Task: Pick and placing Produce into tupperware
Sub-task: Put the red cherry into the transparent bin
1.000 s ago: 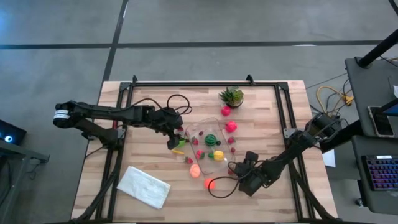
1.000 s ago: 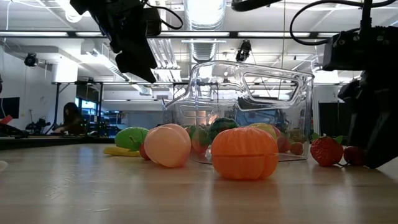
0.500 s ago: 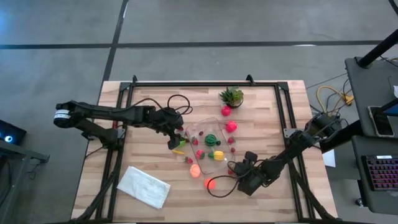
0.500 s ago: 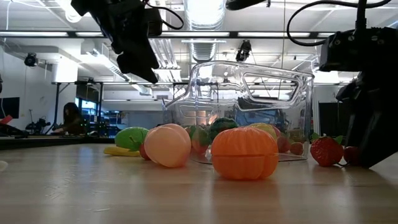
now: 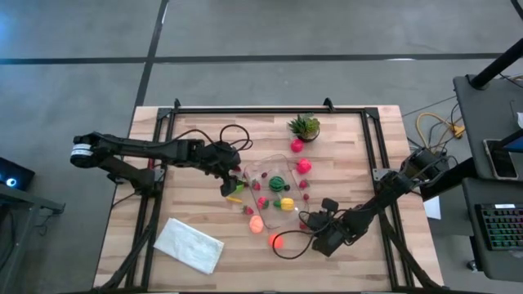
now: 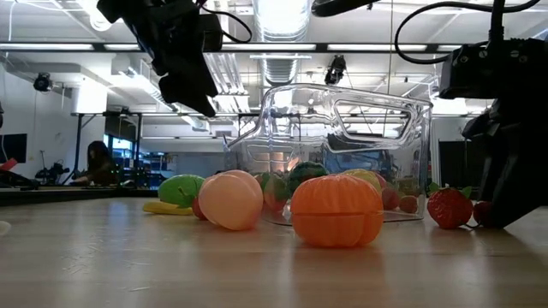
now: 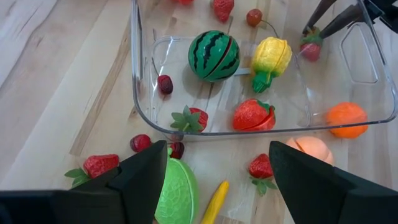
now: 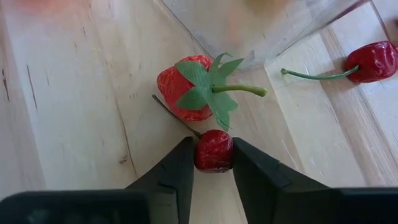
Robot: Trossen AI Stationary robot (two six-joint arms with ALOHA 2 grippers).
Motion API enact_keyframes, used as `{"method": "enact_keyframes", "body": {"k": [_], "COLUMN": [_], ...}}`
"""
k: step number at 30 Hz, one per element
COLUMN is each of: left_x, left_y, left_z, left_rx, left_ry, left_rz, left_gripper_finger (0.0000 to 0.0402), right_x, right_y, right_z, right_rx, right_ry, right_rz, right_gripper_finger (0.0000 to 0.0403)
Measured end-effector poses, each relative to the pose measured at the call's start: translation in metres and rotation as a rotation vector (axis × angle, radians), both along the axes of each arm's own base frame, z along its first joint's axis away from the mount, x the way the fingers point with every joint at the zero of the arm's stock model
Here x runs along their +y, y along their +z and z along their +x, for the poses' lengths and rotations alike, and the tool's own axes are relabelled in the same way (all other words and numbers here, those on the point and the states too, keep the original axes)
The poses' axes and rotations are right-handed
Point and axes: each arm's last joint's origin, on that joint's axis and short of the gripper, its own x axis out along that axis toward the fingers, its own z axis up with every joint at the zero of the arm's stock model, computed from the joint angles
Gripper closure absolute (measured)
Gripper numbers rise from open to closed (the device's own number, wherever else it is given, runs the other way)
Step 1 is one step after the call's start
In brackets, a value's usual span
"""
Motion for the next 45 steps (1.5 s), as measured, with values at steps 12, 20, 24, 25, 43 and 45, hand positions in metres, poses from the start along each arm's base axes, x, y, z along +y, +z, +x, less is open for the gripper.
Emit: {"method": "enact_keyframes", "body": {"k": [12,20,24,25,43,45], "left_x": [0.000,0.000,0.000,0.000,-0.002,-0.002], "left_y": [0.000,0.000,0.000,0.000,-0.026,-0.030], "left_z": [0.000,0.000,0.001,0.002,-0.008,-0.009], "left_rx": [0.000,-0.004,-0.009,-0.013,0.069,0.084], "left_ry": [-0.001,-0.001,-0.001,-0.001,0.000,-0.016], "left_rz": [0.000,0.001,0.001,0.001,-0.046,-0.066], "left_gripper_finger": [0.0134,0.0134,0.0134,0.0134,0.0134,0.0134], "right_x": [0.011,0.023,0.021,0.019,-0.059,-0.063], "right_y": [0.030,0.090,0.108,0.110,0.139,0.139], "right_z": [0.010,0.015,0.018,0.019,0.097,0.101], "right_rx": [0.032,-0.048,-0.064,-0.061,-0.199,-0.236], "right_ry": [-0.061,-0.147,-0.166,-0.174,-0.266,-0.313], "right_rz": [0.009,0.006,-0.069,-0.081,0.110,0.109], "right_gripper_finger": [0.0325,0.0319,0.0319,0.0318,0.0312,0.0305]}}
